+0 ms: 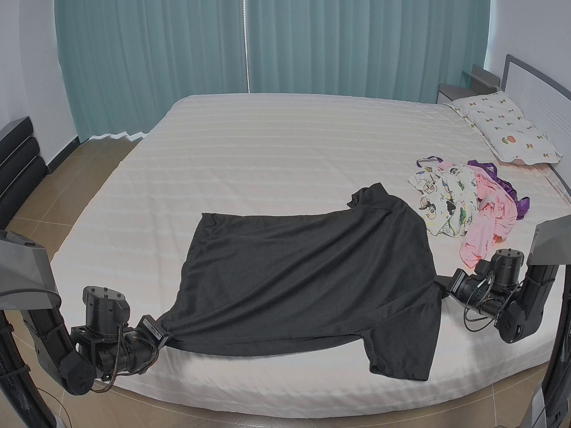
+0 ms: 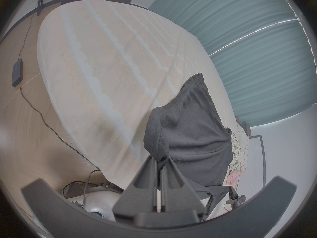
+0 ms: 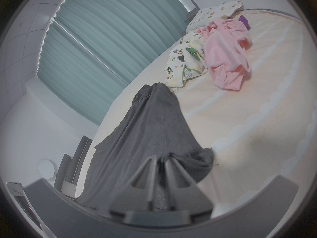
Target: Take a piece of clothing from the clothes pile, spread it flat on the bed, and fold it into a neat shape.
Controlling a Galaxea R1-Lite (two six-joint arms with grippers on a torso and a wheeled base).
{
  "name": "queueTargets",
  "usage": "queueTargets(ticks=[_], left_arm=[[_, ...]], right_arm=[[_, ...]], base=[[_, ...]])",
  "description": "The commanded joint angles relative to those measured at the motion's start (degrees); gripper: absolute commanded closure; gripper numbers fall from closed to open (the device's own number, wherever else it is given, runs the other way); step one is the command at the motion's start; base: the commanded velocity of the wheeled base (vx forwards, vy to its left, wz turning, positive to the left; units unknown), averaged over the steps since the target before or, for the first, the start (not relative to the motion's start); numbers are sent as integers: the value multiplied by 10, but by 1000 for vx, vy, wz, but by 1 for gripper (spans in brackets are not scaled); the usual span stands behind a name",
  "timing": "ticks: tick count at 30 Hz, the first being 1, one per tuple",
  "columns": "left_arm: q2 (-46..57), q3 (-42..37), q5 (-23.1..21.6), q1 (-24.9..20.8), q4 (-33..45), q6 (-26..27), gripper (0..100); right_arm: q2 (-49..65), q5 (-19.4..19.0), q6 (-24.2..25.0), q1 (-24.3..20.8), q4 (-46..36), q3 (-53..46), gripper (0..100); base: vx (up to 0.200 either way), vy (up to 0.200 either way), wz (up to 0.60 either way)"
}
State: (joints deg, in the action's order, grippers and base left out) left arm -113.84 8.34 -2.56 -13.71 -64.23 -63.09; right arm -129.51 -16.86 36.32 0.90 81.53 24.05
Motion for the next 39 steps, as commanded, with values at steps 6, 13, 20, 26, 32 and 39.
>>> queueTargets(ticks=[6,13,20,26,32,39], left_arm=[[-7,1,-1,1,0,0,100],[-7,5,-1,1,0,0,100],[-7,4,-1,1,0,-1,100],[-5,4,-1,3,0,-1,100],[-3,6,0,3,0,0,100],[-5,8,-1,3,0,0,100]], right_arm=[[22,-1,1,1,-4,-32,0],[77,-3,0,4,-25,-133,0],[78,-2,-2,-80,-24,-231,0],[49,4,0,-125,-26,-241,0],[19,14,4,-156,-24,-241,0],[-15,46,11,-182,11,-240,0]], base=[[0,0,0],[0,0,0],[0,0,0],[0,0,0],[0,0,0],[0,0,0]])
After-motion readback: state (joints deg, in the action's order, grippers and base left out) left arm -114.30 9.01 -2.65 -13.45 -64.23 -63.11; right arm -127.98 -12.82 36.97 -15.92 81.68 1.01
